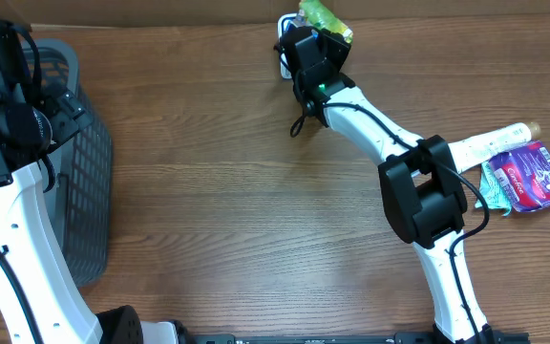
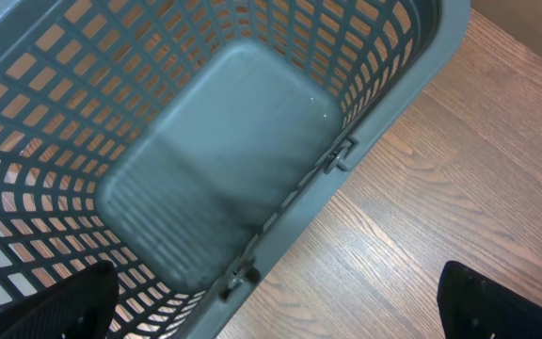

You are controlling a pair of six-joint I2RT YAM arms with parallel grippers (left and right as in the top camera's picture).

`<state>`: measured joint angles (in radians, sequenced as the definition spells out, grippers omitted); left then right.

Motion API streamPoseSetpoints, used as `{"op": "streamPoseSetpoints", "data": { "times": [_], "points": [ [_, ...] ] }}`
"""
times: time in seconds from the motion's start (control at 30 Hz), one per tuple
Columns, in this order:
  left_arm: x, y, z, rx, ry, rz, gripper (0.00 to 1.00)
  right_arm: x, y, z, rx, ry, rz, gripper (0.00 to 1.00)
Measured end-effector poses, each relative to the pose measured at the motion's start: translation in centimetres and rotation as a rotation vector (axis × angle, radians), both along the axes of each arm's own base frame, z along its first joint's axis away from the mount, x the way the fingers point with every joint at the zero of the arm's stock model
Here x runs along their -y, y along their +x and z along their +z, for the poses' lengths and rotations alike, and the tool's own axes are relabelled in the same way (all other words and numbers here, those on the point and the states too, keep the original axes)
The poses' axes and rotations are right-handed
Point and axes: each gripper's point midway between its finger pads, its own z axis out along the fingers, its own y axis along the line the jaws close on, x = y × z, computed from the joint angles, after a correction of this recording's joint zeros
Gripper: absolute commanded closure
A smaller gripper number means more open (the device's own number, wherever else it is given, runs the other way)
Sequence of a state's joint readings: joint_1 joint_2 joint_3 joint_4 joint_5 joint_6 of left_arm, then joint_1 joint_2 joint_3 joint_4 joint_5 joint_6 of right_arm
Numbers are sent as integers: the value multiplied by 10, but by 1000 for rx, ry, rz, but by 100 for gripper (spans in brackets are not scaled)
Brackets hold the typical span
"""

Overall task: Scan the item barcode
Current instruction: 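Hold the yellow-green pouch in front of the scanner with the right gripper, then carry the pouch to the table's right side and release it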

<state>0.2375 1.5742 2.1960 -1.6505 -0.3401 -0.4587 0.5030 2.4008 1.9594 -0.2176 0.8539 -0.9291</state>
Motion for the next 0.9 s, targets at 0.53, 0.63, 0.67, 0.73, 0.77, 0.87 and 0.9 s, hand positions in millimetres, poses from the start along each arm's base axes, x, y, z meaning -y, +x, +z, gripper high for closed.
{"op": "streamPoseSetpoints", "data": {
  "times": [0.53,0.63,0.67,0.73,0.77,0.87,0.9],
  "points": [
    [0,0,0,0,0,0,0,-50,-79,39,-239,337,145,96],
    [0,0,0,0,0,0,0,-49,-110,101,-204,545,130,96],
    [0,0,0,0,0,0,0,-43,-122,123,-187,622,105,96],
    [0,0,0,0,0,0,0,-24,-143,157,-155,769,26,96],
    [0,0,0,0,0,0,0,-12,-152,168,-143,830,-23,96],
    [0,0,0,0,0,1,0,45,-177,184,-109,1012,-273,96],
    [0,0,0,0,0,0,1,60,-181,182,-104,1041,-344,96]
  ]
}}
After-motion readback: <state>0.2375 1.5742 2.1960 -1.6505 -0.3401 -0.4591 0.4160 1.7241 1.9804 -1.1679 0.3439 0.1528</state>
